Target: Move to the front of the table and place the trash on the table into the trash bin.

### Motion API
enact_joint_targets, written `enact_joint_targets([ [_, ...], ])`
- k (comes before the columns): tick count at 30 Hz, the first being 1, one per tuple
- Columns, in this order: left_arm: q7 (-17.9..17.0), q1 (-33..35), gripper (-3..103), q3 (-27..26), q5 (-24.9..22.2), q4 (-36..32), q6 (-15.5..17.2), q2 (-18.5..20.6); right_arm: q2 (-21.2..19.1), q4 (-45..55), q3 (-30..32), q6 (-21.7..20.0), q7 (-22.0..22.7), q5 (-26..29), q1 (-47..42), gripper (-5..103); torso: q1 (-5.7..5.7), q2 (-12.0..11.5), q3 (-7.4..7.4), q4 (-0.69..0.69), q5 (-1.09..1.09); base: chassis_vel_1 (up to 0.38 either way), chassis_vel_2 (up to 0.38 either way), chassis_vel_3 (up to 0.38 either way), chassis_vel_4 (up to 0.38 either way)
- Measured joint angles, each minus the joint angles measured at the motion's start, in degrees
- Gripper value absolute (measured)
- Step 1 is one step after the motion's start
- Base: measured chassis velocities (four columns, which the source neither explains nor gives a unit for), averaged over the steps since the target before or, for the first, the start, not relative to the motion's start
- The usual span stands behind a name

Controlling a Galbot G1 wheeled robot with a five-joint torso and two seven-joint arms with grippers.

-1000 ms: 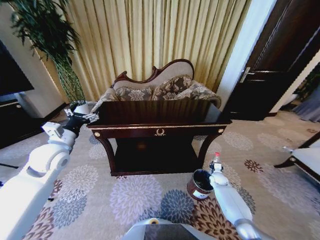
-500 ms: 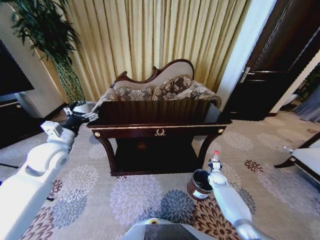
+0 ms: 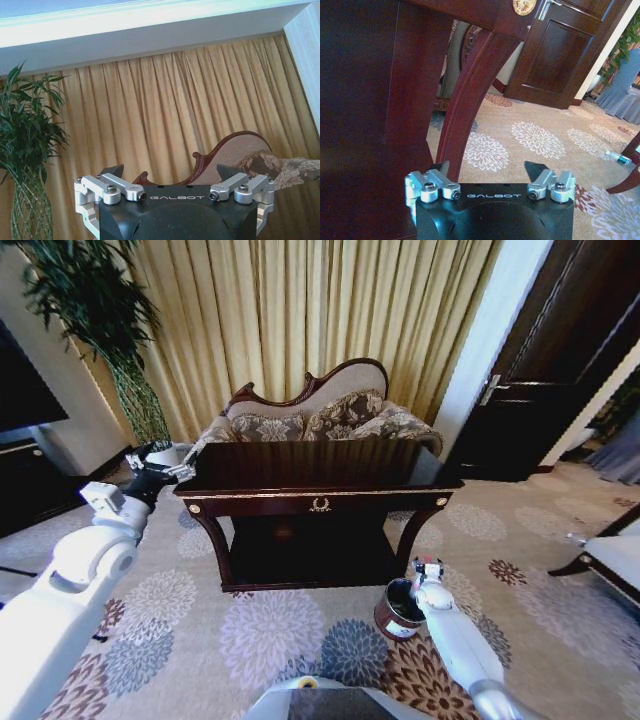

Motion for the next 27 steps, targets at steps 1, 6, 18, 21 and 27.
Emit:
enact_joint_targets([
  [1, 0.0, -0.1, 100, 0.0, 0.0, 0.0, 0.0, 0.0, 0.0, 0.0, 0.0, 0.0, 0.0, 0.0, 0.0, 91, 0.0, 0.0, 0.0, 0.0, 0.0, 0.0, 0.0, 0.0, 0.0],
  [6, 0.0, -0.1, 100, 0.2, 0.0, 0.0, 0.0, -0.1, 0.0, 0.4, 0.1, 0.0, 0.0, 0.0, -0.1, 99, 0.0, 0.0, 0.0, 0.0, 0.0, 0.0, 0.0, 0.0, 0.0],
  [18, -0.2, 0.0, 100, -0.6, -0.7, -0.2, 0.0, -0.6, -2.7, 21.2, 0.4, -1.3, 0.1, 6.0, -5.8, 100, 0.0, 0.0, 0.0, 0.0, 0.0, 0.0, 0.0, 0.0, 0.0],
  [21, -0.5, 0.2, 100, -1.3, -1.6, -0.7, 0.4, -1.2, -4.6, 32.3, 0.4, -2.4, 0.9, 9.2, -8.3, 100, 0.0, 0.0, 0.0, 0.0, 0.0, 0.0, 0.0, 0.0, 0.0],
  [27, -1.5, 0.8, 100, -2.2, -3.1, -1.9, 1.0, -2.0, -8.0, 49.9, -0.7, -5.9, 4.3, 14.5, -11.2, 100, 0.0, 0.0, -0.01, 0.0, 0.0, 0.0, 0.0, 0.0, 0.0],
])
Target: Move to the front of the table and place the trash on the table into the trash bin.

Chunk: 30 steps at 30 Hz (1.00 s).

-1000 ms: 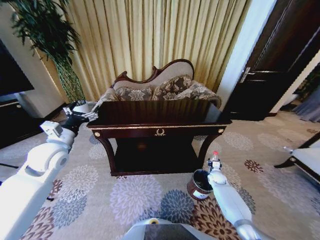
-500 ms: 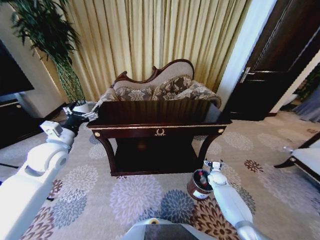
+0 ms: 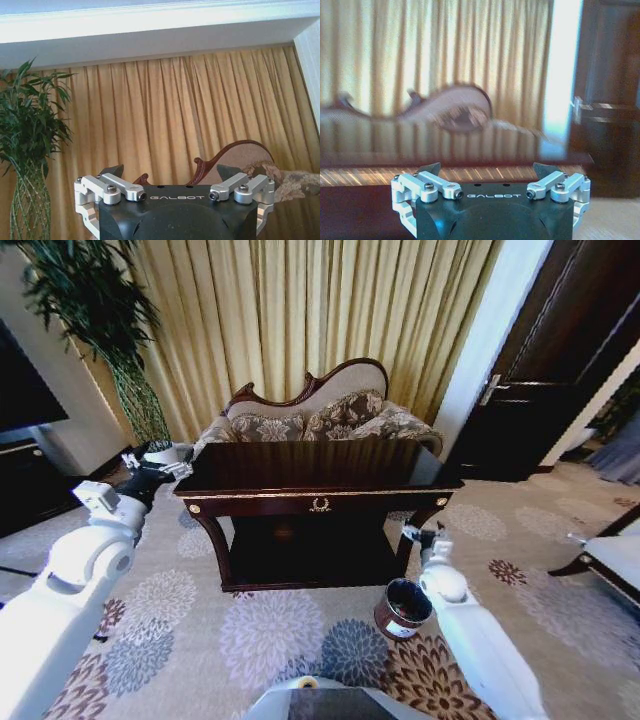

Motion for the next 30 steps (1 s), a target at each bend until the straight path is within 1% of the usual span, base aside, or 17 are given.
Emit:
enact_joint_targets([
  [2, -0.3, 0.3, 100, -0.3, -0.3, -0.6, 0.2, -0.2, -0.9, 5.0, -0.7, -1.3, 1.5, 1.7, -0.4, 100, 0.0, 0.0, 0.0, 0.01, -0.01, 0.0, 0.0, 0.0, 0.0],
  [4, -0.3, 0.5, 100, -0.5, -0.5, -0.9, 0.3, -0.2, -1.4, 6.8, -0.9, -1.8, 1.8, 2.2, -0.7, 100, 0.0, 0.0, 0.0, 0.01, 0.0, 0.0, 0.0, 0.0, 0.0],
  [8, -0.4, 1.4, 100, -1.4, -0.7, -1.3, 0.4, -0.2, -2.7, 11.2, -0.8, -3.0, 1.9, 2.6, -2.3, 100, 0.0, 0.0, 0.0, 0.0, 0.01, 0.0, 0.0, 0.0, 0.0],
  [11, -0.3, 1.7, 100, -1.7, -0.7, -1.4, 0.4, -0.2, -3.0, 12.1, -0.5, -3.2, 1.9, 2.8, -2.8, 100, 0.0, 0.0, 0.0, 0.0, 0.01, 0.0, 0.0, 0.0, 0.0],
  [13, -0.3, 2.5, 100, -2.4, -0.7, -1.9, 0.4, -0.3, -3.5, 14.4, 0.4, -3.9, 1.8, 3.2, -4.3, 100, 0.0, 0.0, 0.0, 0.0, 0.0, 0.0, 0.0, 0.0, 0.0],
  [21, -0.3, 3.5, 100, -3.1, -0.8, -2.8, 0.4, -0.5, -4.0, 16.7, 1.8, -4.2, 1.4, 3.2, -6.3, 100, 0.0, 0.0, 0.01, 0.0, 0.0, 0.005, -0.005, -0.004, 0.007],
  [30, -0.2, 4.4, 100, -4.0, -0.9, -3.4, 0.4, -0.4, -3.8, 17.5, 2.7, -4.0, 1.0, 2.9, -7.9, 100, 0.0, 0.0, 0.0, 0.0, 0.01, 0.09, -0.073, -0.085, 0.072],
])
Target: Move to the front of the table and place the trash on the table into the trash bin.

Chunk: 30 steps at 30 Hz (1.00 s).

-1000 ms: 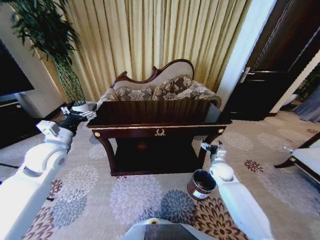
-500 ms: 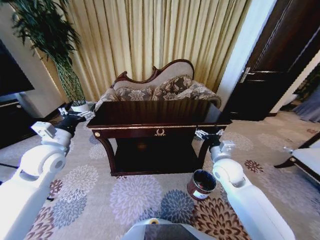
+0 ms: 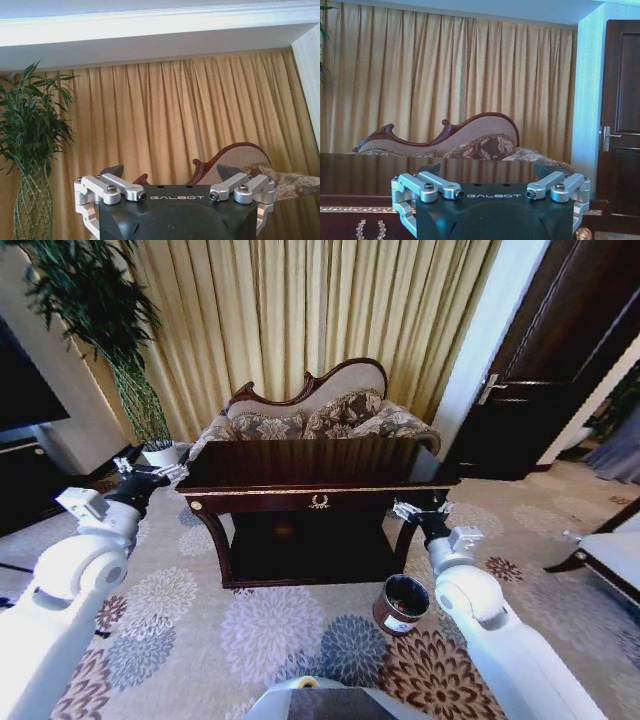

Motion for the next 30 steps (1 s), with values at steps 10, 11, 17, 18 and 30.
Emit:
enact_joint_targets([
  [10, 0.0, 0.4, 100, -0.1, 0.0, -0.5, 0.0, -0.2, 0.3, 0.0, 0.6, 0.4, -0.2, -0.3, -0.7, 100, -0.01, 0.0, 0.0, 0.0, 0.0, 0.103, -0.108, -0.095, 0.108],
  [11, 0.0, 0.4, 100, -0.1, 0.0, -0.5, 0.0, -0.2, 0.3, 0.0, 0.6, 0.4, -0.2, -0.3, -0.7, 100, -0.01, 0.0, 0.0, 0.0, 0.0, 0.089, -0.11, -0.086, 0.12],
  [17, 0.1, 0.5, 100, -0.3, 0.1, -0.5, -0.1, -0.2, 0.5, 0.0, 0.6, 0.6, -0.3, -0.5, -0.9, 100, 0.0, 0.0, 0.0, -0.01, 0.0, 0.091, -0.102, -0.096, 0.112],
  [18, 0.1, 0.5, 100, -0.3, 0.1, -0.5, -0.1, -0.2, 0.5, 0.0, 0.6, 0.6, -0.3, -0.5, -0.9, 100, 0.0, 0.0, 0.0, -0.01, 0.0, 0.086, -0.089, -0.104, 0.103],
  [30, 0.3, 0.3, 100, -0.3, 0.1, -0.4, -0.1, -0.2, 0.7, 0.1, 1.0, 0.9, -0.3, -0.8, -1.6, 100, -0.01, 0.0, 0.0, 0.0, 0.0, 0.11, -0.097, -0.121, 0.098],
])
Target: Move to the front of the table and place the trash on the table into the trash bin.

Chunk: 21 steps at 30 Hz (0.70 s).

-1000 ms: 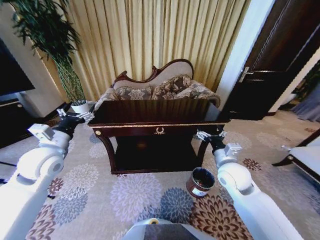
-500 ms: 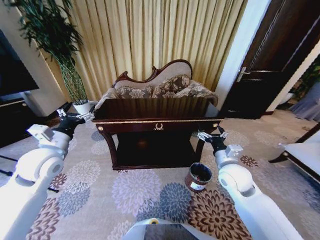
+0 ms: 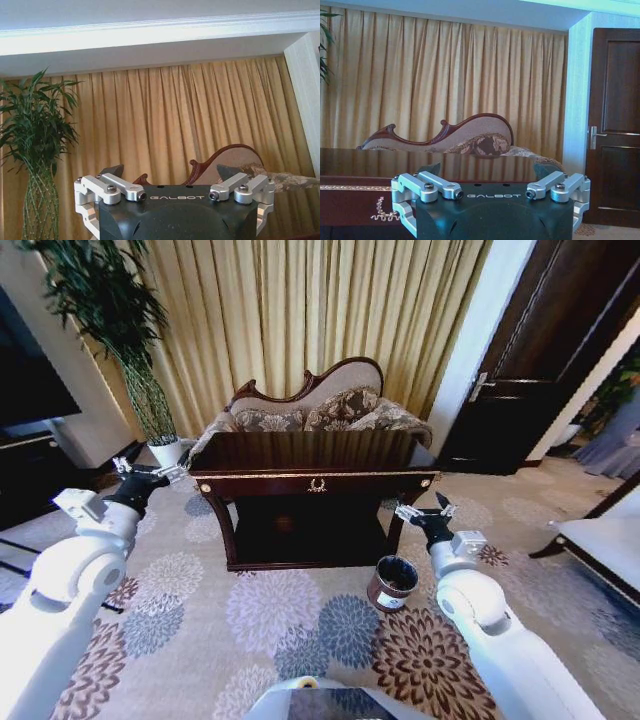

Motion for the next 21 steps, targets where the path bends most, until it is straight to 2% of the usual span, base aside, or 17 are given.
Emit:
enact_joint_targets([
  [21, 0.2, 0.0, 100, 0.4, 0.2, -0.3, -0.1, -0.2, 0.1, -0.2, 0.8, 0.4, -0.1, -0.4, -0.5, 100, 0.01, 0.0, 0.0, -0.01, 0.0, 0.14, -0.137, -0.139, 0.134],
])
